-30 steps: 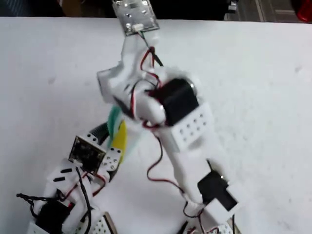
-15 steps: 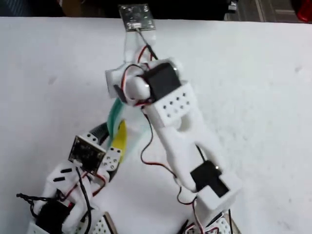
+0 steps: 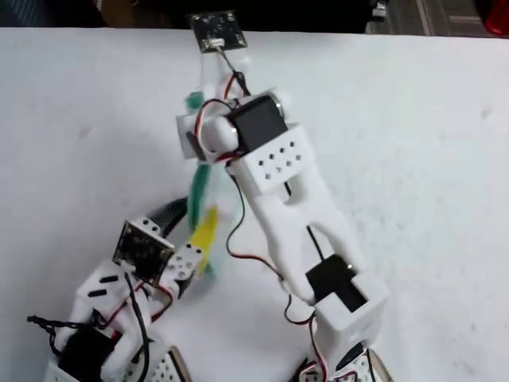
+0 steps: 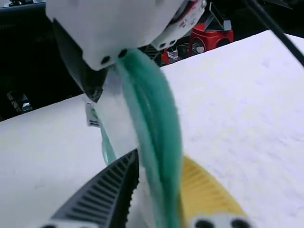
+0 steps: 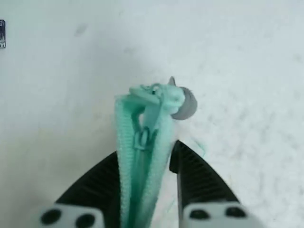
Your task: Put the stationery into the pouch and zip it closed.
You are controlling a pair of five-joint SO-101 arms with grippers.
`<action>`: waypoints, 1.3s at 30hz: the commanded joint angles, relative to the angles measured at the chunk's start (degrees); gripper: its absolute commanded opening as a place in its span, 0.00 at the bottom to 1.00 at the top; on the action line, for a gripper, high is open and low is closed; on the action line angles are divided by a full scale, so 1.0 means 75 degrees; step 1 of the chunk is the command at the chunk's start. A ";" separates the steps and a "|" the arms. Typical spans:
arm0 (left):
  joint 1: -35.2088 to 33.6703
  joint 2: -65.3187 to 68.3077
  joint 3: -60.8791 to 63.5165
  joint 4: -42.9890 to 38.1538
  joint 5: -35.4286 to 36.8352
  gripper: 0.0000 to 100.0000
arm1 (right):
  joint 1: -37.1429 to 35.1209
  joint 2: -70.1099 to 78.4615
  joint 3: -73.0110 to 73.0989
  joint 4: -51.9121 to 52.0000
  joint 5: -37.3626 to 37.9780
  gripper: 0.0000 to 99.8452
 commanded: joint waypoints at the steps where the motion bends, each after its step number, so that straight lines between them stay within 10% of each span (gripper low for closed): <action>1: 0.0029 0.0029 -0.0738 0.0832 -0.0082 0.23 | 0.0064 -0.0287 -0.0070 -0.0311 0.0246 0.02; 14: -0.1565 0.0029 -0.1688 0.1231 0.0258 0.23 | 0.0815 -0.0463 -0.1032 -0.1623 0.1313 0.02; 27: -0.3464 0.0029 -0.0715 -0.0035 0.2028 0.23 | 0.3136 0.0053 0.2567 -0.1752 0.1301 0.02; 39: -0.3452 0.0029 0.0117 -0.1078 0.2016 0.23 | 0.3534 0.0076 0.6470 -0.5140 0.2356 0.02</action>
